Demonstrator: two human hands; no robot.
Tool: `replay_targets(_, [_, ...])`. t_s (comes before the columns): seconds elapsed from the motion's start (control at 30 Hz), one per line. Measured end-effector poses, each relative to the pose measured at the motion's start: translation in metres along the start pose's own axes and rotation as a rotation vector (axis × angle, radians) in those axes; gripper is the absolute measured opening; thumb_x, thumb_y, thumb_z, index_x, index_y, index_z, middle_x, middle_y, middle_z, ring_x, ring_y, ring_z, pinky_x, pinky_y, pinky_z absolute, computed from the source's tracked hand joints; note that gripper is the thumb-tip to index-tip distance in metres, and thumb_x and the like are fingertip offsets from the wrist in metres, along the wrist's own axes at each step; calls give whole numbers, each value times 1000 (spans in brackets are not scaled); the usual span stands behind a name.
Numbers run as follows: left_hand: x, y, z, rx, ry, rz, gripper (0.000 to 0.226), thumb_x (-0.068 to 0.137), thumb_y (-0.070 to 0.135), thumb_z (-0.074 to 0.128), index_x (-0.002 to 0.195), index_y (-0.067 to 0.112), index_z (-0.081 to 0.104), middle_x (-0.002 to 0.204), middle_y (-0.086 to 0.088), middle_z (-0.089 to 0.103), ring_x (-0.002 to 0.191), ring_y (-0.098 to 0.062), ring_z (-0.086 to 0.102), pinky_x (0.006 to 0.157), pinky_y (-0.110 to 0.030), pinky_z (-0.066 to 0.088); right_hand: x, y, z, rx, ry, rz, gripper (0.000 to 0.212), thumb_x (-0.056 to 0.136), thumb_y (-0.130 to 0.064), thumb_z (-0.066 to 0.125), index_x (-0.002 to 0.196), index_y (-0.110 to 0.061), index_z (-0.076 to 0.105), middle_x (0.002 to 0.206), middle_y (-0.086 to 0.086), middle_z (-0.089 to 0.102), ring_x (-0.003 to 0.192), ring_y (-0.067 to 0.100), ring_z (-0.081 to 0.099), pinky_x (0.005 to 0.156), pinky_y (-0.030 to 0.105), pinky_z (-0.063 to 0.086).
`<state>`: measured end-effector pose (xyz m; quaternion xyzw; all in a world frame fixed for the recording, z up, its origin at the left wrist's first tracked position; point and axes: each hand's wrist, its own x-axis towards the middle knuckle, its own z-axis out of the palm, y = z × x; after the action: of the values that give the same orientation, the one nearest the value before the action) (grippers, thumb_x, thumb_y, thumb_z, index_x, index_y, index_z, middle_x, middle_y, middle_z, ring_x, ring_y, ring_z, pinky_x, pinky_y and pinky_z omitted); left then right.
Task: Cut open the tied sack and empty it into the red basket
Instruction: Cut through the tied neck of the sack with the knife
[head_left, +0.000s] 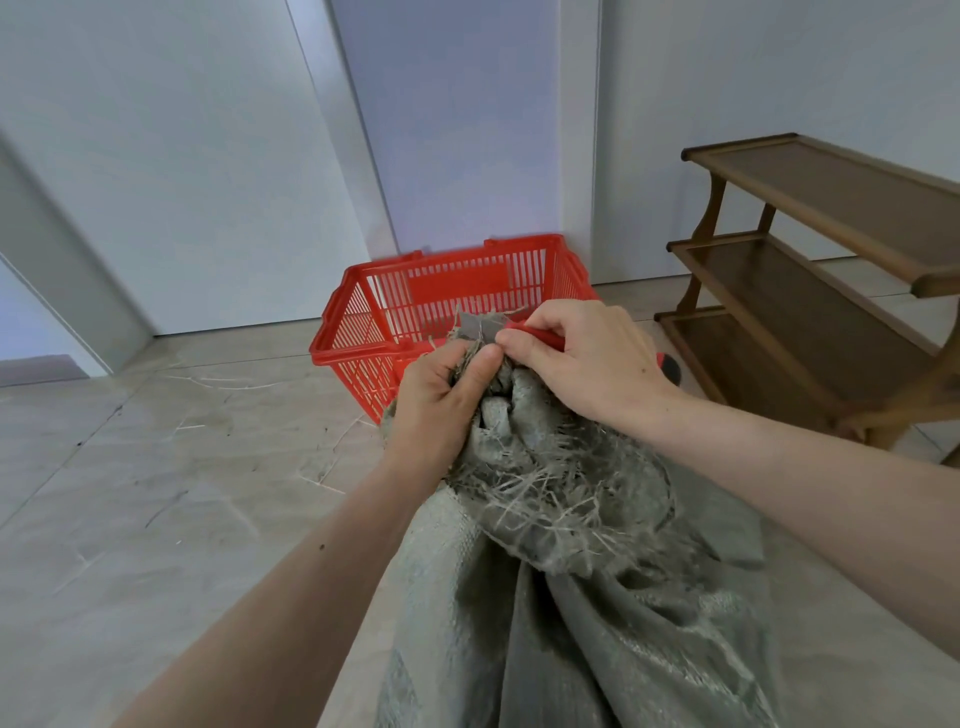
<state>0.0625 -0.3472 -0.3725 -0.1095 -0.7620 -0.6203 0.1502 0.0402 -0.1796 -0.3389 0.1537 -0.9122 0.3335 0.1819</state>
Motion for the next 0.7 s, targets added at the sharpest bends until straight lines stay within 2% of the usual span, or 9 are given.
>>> replay_targets(0.07, [1,-1,1,40,13,17,26,99,26,59,97,2,70,93,-22,73,87,-38,70,77,-56,57,3,-1,2,8,-4,35,38,87,-67,53,80,-32,68,73,-15,65,79,14,62,64,32,41])
replay_targets(0.17, [6,-5,-11,100,49,-6,24,96,28,61,83,11,71,79,-10,73,72,-20,68,69,-46,58,-1,-3,2,-45,-12,45,39,88,-68,52,85,-33,69,74,-15,66,78,13,62,64,32,42])
replay_targets(0.2, [7,-6,-15,105,59,-8,24,95,28,62,83,10,72,79,-10,72,70,-19,67,69,-46,57,-3,-4,2,-63,-10,45,38,89,-67,52,88,-33,70,75,-15,67,78,12,62,63,31,42])
replay_targets(0.27, [7,-10,-18,128,63,-1,29,94,29,63,86,3,72,84,-18,73,74,-29,69,72,-52,57,-7,-5,3,-85,-2,48,38,89,-65,53,92,-33,72,77,-15,68,77,11,61,62,30,38])
replay_targets(0.37, [3,-15,-15,158,33,17,33,95,32,63,83,3,71,80,-21,72,71,-34,69,69,-57,55,-11,-7,8,-90,2,77,37,90,-65,53,92,-33,72,78,-15,67,76,11,58,60,29,34])
replay_targets(0.47, [-1,-13,-8,168,-11,44,51,92,46,61,80,-4,66,77,-29,67,69,-45,64,63,-58,53,-7,-6,7,-36,12,122,38,89,-66,54,91,-34,74,82,-16,68,79,11,56,64,30,36])
replay_targets(0.57, [1,-14,-12,196,-8,41,48,94,41,62,74,-3,63,70,-25,65,59,-37,58,57,-48,51,-11,-8,11,-63,-12,105,40,89,-67,53,87,-33,73,78,-15,68,78,10,61,64,29,38])
replay_targets(0.63, [-1,-23,-25,254,9,-4,42,96,33,63,68,1,63,60,-11,62,52,-22,53,53,-35,46,-11,-12,5,-28,-39,109,52,88,-73,49,81,-26,71,71,-12,66,71,10,63,61,28,37])
replay_targets(0.7, [-7,-37,-42,333,29,-96,43,95,27,64,60,3,58,49,4,51,45,-8,43,51,-26,36,1,-9,-9,70,61,163,67,85,-81,40,74,-20,66,66,-9,63,63,10,60,57,28,35])
